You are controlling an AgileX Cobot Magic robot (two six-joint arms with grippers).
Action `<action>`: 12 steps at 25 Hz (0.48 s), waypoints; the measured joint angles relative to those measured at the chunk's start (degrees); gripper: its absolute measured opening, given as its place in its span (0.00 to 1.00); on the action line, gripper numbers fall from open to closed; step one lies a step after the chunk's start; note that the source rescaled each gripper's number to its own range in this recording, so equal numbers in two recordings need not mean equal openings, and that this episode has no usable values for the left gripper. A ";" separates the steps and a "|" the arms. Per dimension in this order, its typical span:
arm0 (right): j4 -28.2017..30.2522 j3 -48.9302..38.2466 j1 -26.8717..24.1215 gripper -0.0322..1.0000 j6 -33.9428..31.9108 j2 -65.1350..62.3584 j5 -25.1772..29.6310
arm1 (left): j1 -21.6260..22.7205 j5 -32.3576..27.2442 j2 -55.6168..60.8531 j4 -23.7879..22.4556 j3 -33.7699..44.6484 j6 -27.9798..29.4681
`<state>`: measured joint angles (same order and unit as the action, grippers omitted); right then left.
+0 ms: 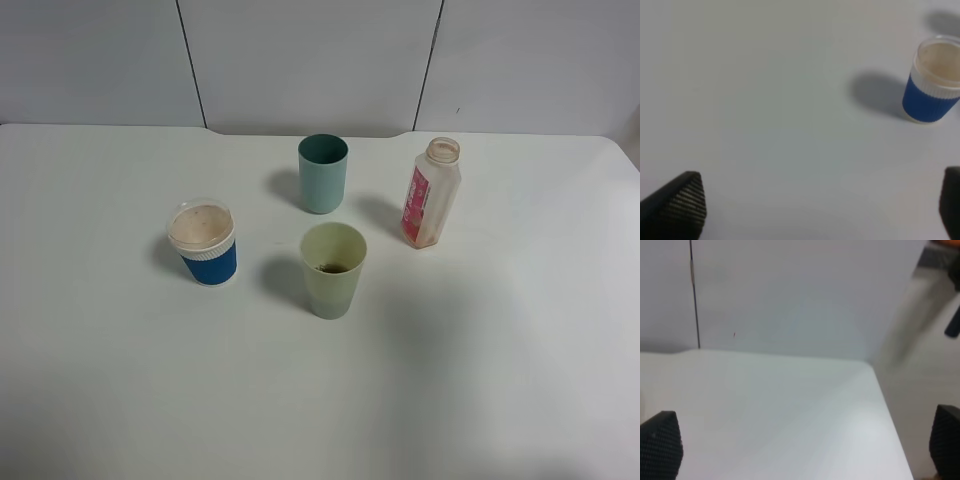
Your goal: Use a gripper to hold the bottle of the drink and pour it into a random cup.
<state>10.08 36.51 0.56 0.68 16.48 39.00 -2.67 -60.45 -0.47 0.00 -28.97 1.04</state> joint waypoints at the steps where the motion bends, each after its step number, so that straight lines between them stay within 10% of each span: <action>1: -0.66 0.00 0.00 1.00 0.00 -1.77 2.49 | 0.00 0.00 0.00 0.00 0.00 0.00; 12: -4.31 0.00 0.00 1.00 0.41 -13.65 16.06 | 0.00 0.00 0.00 0.00 0.00 0.00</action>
<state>5.77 36.51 0.56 1.10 2.83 55.05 -2.67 -60.45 -0.47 0.00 -28.97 1.04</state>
